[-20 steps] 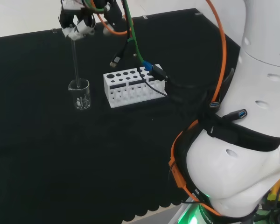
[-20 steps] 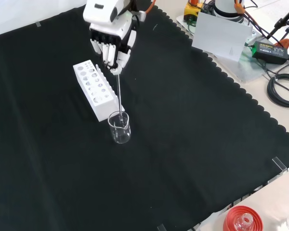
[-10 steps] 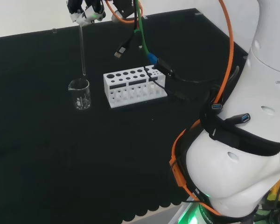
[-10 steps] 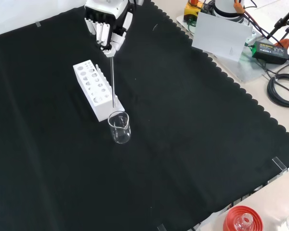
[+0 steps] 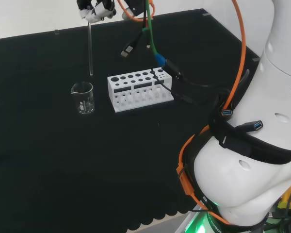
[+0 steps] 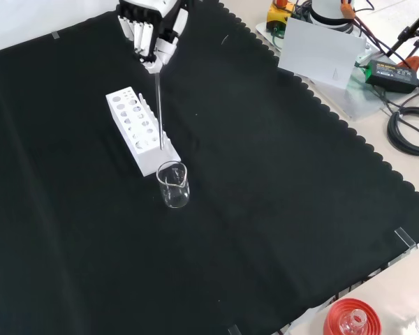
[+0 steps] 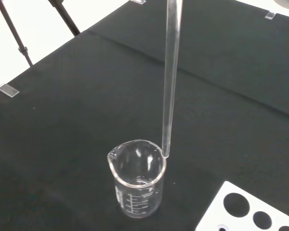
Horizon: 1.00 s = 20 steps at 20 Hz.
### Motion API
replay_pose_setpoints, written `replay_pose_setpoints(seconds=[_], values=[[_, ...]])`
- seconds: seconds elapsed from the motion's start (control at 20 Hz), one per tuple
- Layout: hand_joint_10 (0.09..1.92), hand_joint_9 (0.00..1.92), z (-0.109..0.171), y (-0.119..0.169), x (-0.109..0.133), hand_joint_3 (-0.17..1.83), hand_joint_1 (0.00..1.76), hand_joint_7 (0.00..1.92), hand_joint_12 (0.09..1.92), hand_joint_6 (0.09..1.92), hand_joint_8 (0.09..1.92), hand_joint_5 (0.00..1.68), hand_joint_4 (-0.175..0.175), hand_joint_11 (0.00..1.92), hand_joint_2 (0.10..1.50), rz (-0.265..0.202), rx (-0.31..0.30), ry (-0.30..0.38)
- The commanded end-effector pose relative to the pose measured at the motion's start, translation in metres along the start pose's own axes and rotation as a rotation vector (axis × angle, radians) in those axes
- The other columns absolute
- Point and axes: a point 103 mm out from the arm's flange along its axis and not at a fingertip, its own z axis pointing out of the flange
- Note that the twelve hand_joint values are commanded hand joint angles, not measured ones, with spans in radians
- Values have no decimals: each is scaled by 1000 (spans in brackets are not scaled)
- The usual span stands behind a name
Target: Put the glass rod back on the white test tube rack.
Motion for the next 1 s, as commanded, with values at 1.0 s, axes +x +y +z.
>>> replay_pose_setpoints(seconds=[1.0], values=[[561,1671,-32,-59,-66,-175,1293,1145,715,821,839,1099,-175,1579,1130,147,-32,7]])
